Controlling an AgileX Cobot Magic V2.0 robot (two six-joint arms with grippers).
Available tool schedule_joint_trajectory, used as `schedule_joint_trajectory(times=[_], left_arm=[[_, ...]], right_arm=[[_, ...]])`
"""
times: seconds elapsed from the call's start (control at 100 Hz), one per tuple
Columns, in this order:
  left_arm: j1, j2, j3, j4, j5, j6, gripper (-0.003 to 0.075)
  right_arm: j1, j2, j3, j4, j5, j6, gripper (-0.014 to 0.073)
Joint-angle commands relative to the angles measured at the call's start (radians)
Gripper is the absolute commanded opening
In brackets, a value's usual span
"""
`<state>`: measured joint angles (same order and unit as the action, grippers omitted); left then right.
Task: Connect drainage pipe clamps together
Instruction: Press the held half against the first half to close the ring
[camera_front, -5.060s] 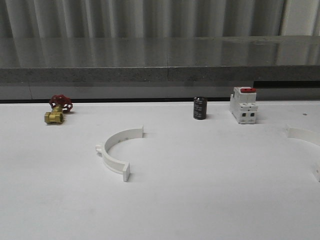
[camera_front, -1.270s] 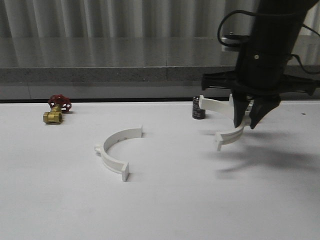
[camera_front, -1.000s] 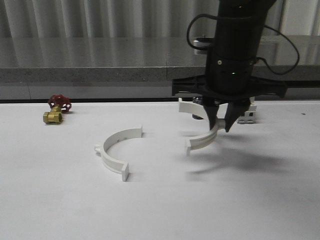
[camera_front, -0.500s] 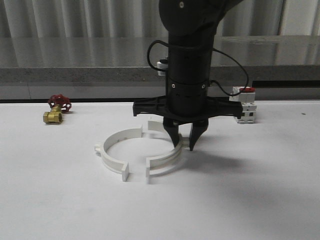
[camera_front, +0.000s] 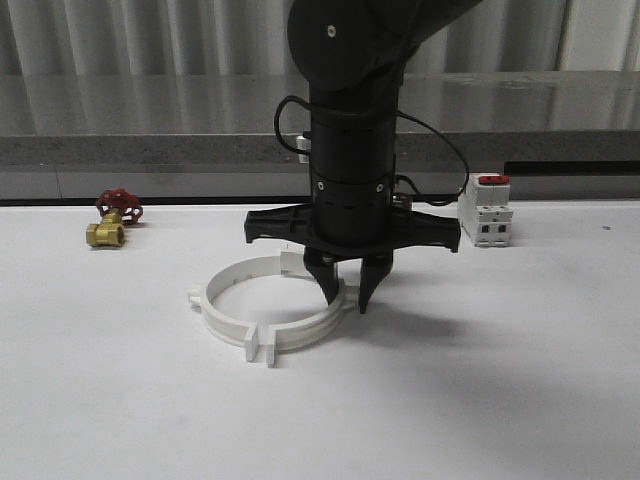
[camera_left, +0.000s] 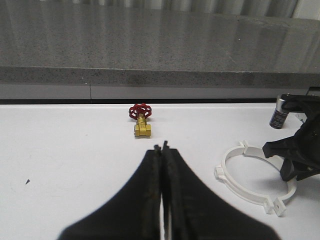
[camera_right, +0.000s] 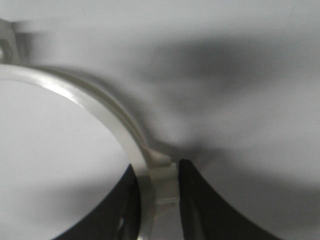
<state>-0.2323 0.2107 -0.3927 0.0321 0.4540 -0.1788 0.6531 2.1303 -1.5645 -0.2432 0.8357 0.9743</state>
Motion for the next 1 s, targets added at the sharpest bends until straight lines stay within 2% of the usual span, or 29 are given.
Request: schedule_joint_trajectory(times=[0.0,0.8,0.9,0.99], left_arm=[[0.005,0.008,-0.028,-0.001,-0.071,0.0,-0.002],[0.005,0.008,-0.028,-0.001,-0.071,0.0,-0.002],[0.005,0.008,-0.028,-0.001,-0.071,0.0,-0.002],[0.005,0.008,-0.028,-0.001,-0.071,0.0,-0.002]], right_arm=[[0.003,-0.058,-0.031,-0.028,-0.01,0.007,-0.0056],[0.003,-0.058,-0.031,0.002,-0.059,0.04,-0.0053],[0.003,-0.058,-0.031,0.002,-0.059,0.04,-0.0015],[0.003,-0.058,-0.031,0.006,-0.059,0.04,0.0066]])
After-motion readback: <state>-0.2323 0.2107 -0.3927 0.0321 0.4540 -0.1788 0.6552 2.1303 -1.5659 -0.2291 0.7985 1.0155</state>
